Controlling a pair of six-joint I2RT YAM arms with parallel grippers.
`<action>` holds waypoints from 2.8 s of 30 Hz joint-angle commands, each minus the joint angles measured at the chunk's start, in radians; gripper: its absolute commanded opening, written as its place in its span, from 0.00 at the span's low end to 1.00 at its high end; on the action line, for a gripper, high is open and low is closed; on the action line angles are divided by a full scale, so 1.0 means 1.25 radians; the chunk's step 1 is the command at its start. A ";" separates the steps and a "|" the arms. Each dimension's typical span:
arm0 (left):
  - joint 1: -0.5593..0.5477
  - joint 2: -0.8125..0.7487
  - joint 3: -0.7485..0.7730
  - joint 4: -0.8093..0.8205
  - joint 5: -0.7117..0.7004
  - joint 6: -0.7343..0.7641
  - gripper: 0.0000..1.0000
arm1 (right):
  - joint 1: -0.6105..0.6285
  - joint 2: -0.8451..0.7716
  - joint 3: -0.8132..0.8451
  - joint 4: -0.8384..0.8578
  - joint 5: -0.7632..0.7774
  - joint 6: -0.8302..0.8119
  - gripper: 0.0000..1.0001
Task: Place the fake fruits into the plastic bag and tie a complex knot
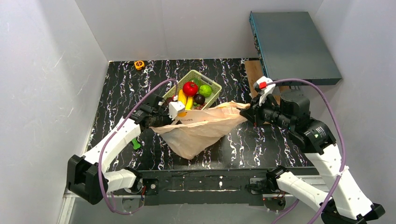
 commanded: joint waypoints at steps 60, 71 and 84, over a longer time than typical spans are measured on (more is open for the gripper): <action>-0.216 0.086 0.372 0.302 0.326 -0.017 0.31 | 0.176 0.113 0.059 0.031 0.107 -0.193 0.01; -0.153 -0.082 0.325 0.029 0.243 0.130 0.64 | 0.133 0.089 0.052 0.056 0.185 -0.080 0.01; 0.095 0.108 0.397 -0.012 0.174 -0.100 0.82 | 0.117 -0.058 0.017 -0.149 0.122 -0.185 0.01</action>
